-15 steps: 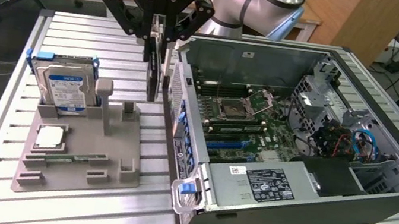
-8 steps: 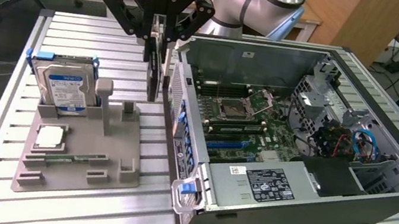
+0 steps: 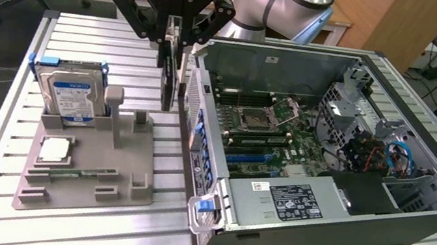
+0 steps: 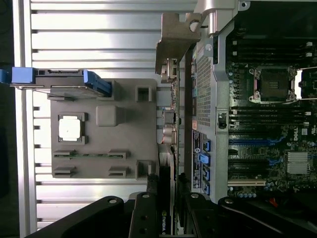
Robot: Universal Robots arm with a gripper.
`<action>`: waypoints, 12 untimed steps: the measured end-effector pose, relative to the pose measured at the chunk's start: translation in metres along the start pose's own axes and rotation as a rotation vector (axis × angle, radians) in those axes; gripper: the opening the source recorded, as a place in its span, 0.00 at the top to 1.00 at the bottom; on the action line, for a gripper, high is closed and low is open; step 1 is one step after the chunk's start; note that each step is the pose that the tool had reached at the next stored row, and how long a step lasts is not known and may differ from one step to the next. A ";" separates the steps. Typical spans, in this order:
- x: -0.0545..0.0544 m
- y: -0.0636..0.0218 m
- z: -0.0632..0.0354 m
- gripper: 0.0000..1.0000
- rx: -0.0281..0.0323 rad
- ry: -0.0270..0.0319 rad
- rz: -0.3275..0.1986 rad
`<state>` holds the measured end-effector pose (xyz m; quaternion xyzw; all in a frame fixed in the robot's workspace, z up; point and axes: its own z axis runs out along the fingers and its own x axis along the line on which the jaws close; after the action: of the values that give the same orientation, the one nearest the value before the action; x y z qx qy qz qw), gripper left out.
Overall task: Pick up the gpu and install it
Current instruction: 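Pick up the gpu and move the gpu toward the slot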
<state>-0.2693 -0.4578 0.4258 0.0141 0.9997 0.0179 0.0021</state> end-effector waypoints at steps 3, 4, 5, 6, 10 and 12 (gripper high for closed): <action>-0.003 0.0001 0.0000 0.74 -0.0001 0.0000 0.000; -0.004 0.0001 0.0000 0.74 0.0000 0.0000 0.000; -0.006 0.0002 0.0001 0.74 0.0000 -0.0001 0.000; -0.007 0.0002 0.0001 0.74 -0.0001 0.0000 0.000; -0.014 0.0004 0.0001 0.74 -0.0001 0.0000 -0.001; -0.019 0.0005 0.0001 0.74 0.0000 0.0001 -0.001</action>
<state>-0.2507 -0.4578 0.4258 0.0138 0.9997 0.0178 0.0021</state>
